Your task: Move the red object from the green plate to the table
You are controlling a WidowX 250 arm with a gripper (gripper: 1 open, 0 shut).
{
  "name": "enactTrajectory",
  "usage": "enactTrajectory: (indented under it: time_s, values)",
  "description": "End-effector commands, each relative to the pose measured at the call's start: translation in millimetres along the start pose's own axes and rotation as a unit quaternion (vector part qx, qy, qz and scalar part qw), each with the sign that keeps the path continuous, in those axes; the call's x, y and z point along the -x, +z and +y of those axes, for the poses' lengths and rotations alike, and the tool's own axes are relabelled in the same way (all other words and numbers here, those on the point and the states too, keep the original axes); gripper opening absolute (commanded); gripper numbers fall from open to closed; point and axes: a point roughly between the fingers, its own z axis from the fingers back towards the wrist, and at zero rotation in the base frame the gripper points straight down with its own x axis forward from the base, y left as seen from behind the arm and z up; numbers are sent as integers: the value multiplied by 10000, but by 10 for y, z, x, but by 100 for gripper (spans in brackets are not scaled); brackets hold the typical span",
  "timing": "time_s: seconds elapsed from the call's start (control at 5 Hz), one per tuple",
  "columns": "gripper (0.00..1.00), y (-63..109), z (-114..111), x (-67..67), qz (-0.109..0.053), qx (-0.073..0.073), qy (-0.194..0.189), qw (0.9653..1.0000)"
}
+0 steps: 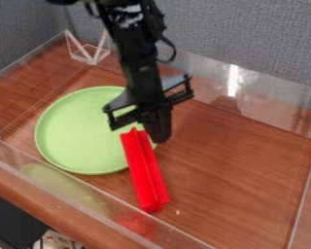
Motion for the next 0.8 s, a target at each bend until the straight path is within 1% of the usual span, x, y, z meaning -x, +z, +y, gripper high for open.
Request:
enactTrajectory:
  time_s: [0.0,0.2,0.4,0.6]
  values:
    - [0,202,59,-17,-249,293,273,9989]
    - [0,235,105,-35,-286,398,522,9974]
    - [0,281,209,-120,-303,457,527,9971]
    - [0,274,290,-192,-387,493,509,9967]
